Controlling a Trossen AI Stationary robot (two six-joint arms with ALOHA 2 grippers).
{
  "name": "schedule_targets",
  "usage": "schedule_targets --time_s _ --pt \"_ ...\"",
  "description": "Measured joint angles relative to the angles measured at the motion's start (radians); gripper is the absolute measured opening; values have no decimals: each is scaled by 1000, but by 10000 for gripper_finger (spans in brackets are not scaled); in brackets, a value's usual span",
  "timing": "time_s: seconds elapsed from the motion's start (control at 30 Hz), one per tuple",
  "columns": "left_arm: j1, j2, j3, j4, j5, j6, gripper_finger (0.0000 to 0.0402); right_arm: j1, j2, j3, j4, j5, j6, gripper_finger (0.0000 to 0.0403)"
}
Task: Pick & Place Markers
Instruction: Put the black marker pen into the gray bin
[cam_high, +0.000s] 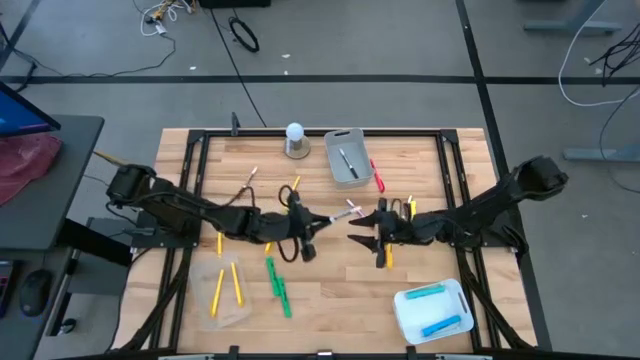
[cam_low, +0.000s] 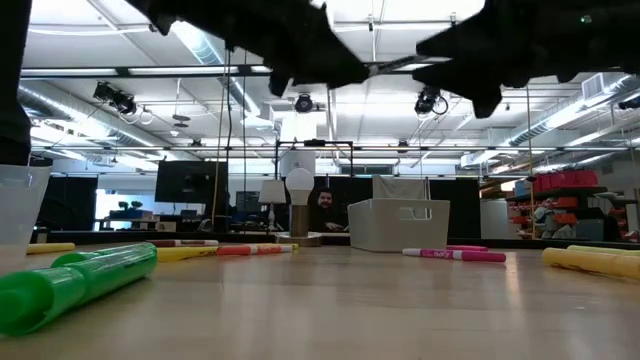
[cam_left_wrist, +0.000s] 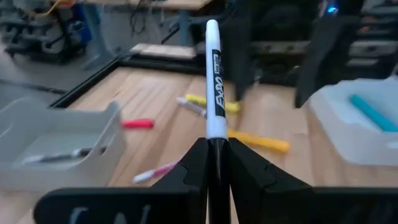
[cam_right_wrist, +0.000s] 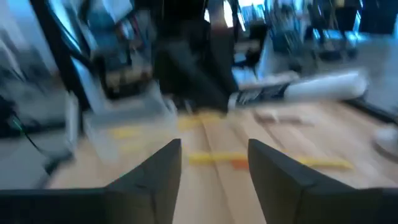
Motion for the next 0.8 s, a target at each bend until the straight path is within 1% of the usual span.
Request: schedule_targets --time_s 0.1,0.17,0.3,0.47,0.63,0.8 --pt "-20 31 37 14 -30 38 50 -13 76 -12 195 -46 -31 214" --pt "-27 48 56 37 -40 58 50 -14 119 -8 276 -76 -54 222" --pt "-30 51 72 41 -48 76 48 -15 175 7 374 -87 -74 222" --pt "-35 51 71 66 -48 83 54 -19 180 12 391 -84 -73 195" --pt "-35 50 71 79 -32 97 55 -36 172 13 423 -92 -36 165" --pt "-39 51 71 78 -29 103 56 -53 171 14 431 -95 -4 148"
